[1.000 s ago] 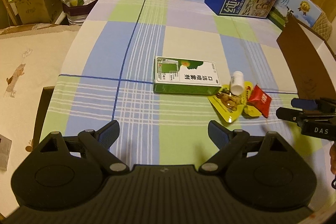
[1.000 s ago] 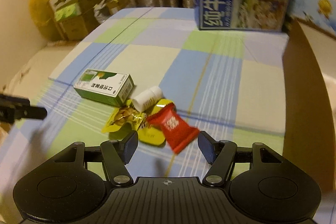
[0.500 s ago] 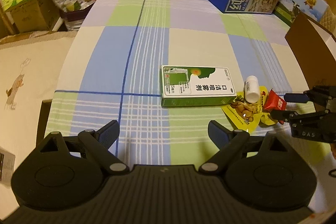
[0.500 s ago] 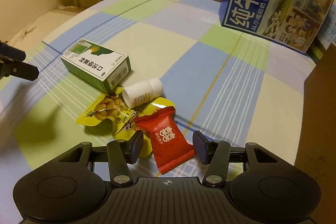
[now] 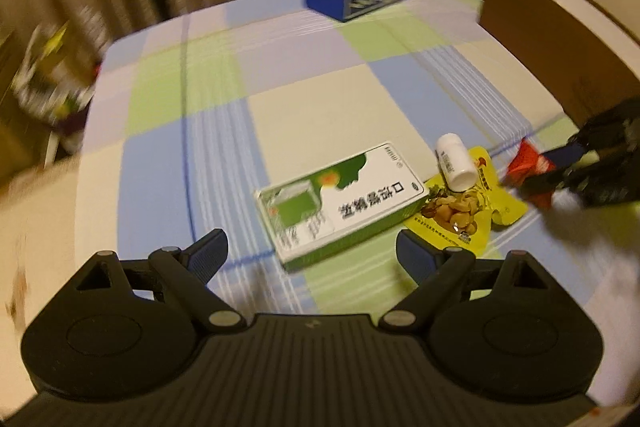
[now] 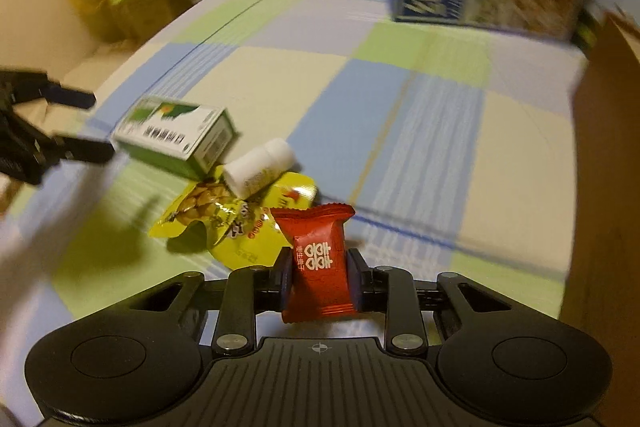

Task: Organize objects
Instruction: 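Lower the right tool onto the red candy packet and close it, then grasp the green-and-white spray box with the left tool while the right tool holds the candy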

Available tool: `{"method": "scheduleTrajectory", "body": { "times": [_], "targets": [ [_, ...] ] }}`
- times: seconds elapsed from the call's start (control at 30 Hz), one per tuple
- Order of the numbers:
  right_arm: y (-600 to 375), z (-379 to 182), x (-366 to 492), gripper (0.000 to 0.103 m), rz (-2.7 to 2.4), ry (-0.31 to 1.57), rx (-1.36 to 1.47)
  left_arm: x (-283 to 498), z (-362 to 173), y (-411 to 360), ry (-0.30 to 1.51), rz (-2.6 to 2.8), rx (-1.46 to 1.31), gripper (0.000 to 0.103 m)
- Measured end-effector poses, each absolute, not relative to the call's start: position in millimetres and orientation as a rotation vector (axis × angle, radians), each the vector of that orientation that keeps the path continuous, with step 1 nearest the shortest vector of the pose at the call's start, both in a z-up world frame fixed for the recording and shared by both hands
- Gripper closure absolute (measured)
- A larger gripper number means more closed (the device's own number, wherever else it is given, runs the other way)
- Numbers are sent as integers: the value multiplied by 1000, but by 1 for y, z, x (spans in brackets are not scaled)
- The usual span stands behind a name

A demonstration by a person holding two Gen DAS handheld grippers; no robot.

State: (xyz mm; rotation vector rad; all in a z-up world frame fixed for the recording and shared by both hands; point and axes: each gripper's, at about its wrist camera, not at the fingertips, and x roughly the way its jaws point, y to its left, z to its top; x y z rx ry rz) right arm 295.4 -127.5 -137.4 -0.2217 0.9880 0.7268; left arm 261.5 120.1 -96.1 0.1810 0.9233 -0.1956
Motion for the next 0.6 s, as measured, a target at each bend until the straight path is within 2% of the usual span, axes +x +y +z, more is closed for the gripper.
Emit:
{"method": "scheduleTrajectory", "body": {
  "times": [0.17,0.5,0.53,0.6],
  "targets": [
    [-160,-128,287,78,653,1030,-65,282,-105,109,887,-366,342,14],
    [-206,-111,268,78,519,1066,25,311,-131,93,906,-554,522,14],
    [-211,-111,266,78,510,1066,29,312,-132,93,910,-562,522,14],
    [-216,-110,263,78,494,1068,38,313,-136,93,930,-571,516,22]
  ]
}}
